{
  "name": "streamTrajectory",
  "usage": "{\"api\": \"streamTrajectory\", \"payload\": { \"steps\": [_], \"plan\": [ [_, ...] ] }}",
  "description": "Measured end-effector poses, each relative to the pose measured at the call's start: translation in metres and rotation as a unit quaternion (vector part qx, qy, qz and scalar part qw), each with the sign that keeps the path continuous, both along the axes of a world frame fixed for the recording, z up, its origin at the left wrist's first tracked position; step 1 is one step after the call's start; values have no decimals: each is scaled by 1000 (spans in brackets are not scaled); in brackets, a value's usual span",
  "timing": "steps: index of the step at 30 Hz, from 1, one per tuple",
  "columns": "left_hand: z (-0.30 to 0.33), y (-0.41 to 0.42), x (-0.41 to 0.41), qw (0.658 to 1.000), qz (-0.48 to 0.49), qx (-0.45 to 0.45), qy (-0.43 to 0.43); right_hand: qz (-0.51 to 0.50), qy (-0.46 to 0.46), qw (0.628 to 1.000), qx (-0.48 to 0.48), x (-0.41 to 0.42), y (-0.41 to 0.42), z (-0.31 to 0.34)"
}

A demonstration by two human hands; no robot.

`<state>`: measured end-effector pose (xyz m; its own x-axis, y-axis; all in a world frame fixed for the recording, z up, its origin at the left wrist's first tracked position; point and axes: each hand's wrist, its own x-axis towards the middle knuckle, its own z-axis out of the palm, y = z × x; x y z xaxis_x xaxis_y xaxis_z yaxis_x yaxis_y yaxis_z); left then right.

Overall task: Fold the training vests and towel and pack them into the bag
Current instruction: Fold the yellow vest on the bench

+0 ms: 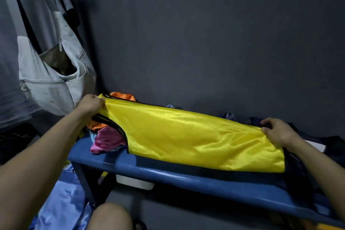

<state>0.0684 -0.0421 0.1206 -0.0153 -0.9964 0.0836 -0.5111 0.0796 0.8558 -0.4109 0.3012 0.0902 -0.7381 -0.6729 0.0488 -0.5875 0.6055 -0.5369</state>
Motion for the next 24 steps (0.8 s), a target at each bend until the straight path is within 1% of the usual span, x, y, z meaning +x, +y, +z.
{"api": "streamTrajectory", "payload": {
  "steps": [2,4,6,8,10,14,16,18,19,20,22,24],
  "plan": [
    [-2,1,-8,1000,2,1,30,6,21,1000,6,2,0,-6],
    [-3,4,-13,998,-5,-6,59,7,1,1000,12,1,0,-13],
    [-4,7,-18,997,-13,-42,56,10,-48,999,14,-1,0,-21],
    [-4,13,-21,994,-16,-109,5,4,-104,994,17,-2,1,-22],
    [-5,20,-22,983,-17,-180,-36,1,-162,987,19,-5,3,-21],
    [0,31,-25,957,-22,-289,-32,23,-275,961,-11,-11,8,-4],
    [3,34,-26,947,-45,-318,-13,64,-330,941,-31,-8,12,8],
    [1,23,-25,954,-49,-295,-27,79,-373,923,-43,-6,14,15],
    [-1,12,-23,965,-34,-257,-47,58,-383,921,-48,-8,12,13],
    [-4,2,-19,977,-17,-200,-75,22,-384,921,-51,-9,10,8],
    [-12,-8,-15,988,-1,-106,-111,-30,-353,933,-55,-12,5,-3],
    [-14,-8,-17,991,-3,-79,-112,-49,-312,947,-55,-13,1,-7]
  ]
}}
